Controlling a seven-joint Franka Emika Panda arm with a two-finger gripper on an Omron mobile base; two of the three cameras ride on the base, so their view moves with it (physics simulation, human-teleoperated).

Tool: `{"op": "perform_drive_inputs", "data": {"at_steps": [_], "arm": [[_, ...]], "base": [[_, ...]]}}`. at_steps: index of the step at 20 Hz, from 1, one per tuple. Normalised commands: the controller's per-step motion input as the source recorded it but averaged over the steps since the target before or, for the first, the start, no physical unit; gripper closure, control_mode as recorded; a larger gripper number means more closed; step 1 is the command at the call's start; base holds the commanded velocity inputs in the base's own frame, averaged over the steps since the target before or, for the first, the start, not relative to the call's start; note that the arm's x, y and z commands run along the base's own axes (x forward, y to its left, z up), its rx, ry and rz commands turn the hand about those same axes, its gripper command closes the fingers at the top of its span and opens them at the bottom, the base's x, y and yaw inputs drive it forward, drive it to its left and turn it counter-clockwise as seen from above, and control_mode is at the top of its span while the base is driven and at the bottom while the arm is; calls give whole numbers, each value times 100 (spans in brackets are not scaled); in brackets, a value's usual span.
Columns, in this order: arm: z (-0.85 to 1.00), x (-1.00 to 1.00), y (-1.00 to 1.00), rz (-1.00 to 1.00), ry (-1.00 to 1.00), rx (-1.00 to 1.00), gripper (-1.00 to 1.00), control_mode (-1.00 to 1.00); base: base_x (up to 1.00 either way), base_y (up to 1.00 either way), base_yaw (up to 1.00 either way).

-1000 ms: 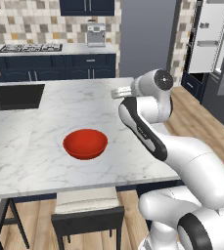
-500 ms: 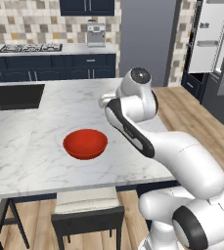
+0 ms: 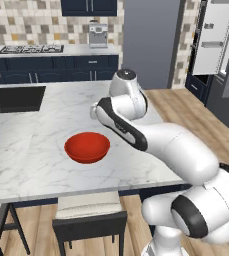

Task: Retrieve the orange and apple from the fridge and place them into the bowl on the dining table.

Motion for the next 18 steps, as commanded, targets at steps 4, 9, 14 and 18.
{"op": "perform_drive_inputs", "data": {"at_steps": [4,9,14,18], "arm": [[-62,0,33,0,15,0,100,-100],[-51,6,35,0,19,0,100,-100],[-39,20,29,0,18,0,100,-100],[-35,33,21,0,12,0,100,-100]], "base": [[0,0,0],[0,0,0],[0,0,0],[0,0,0]]}}
